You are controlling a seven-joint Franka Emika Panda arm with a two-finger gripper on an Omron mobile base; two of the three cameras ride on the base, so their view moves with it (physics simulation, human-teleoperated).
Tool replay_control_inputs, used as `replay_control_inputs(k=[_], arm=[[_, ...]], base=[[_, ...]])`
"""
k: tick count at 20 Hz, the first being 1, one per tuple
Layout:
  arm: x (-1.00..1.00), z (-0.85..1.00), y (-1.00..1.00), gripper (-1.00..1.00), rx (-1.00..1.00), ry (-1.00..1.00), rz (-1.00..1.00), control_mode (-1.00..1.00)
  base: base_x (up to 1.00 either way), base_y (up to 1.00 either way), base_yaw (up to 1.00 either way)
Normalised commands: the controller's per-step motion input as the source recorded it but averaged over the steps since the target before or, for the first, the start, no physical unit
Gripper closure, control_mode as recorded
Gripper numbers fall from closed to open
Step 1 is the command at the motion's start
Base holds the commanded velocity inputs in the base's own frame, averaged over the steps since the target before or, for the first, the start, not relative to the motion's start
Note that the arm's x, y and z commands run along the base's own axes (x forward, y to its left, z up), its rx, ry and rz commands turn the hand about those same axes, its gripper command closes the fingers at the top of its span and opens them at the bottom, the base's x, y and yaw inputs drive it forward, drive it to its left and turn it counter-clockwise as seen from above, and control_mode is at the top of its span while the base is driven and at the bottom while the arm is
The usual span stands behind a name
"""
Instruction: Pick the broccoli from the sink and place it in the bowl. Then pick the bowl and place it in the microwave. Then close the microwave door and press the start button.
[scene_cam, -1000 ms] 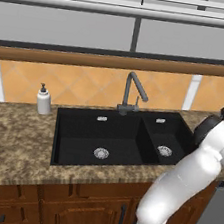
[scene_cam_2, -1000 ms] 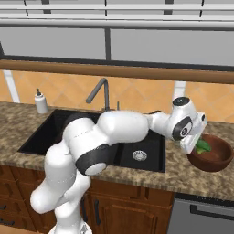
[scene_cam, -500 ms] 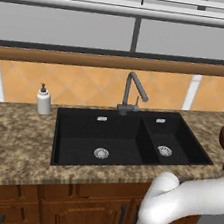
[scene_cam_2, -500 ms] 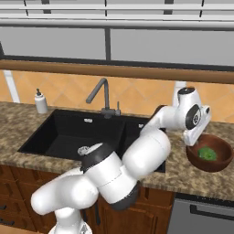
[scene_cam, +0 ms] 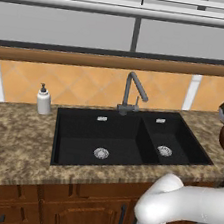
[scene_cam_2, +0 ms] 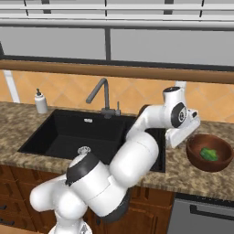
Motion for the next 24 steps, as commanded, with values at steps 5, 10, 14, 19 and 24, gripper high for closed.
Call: replay_control_inputs(k=[5,10,14,19,24], arm=[[-0.02,-0.28,-0.03,-1.0,0.0,0.02,-0.28,-1.0],[0.19,-0.21,-0.18,-1.0,0.0,0.01,-0.15,-1.0],[0.39,-0.36,-0.13,-1.0,0.02,0.0,-0.01,-1.0],[0.48,-0.22,-0.3,-1.0,0.0,0.0,0.0,-1.0],[0.32,-0.17,-0.33,-1.0,0.0,0.0,0.0,-1.0]], base=[[0.0,0.0,0.0],[0.0,0.0,0.0],[0.0,0.0,0.0],[0.0,0.0,0.0],[0.0,0.0,0.0]])
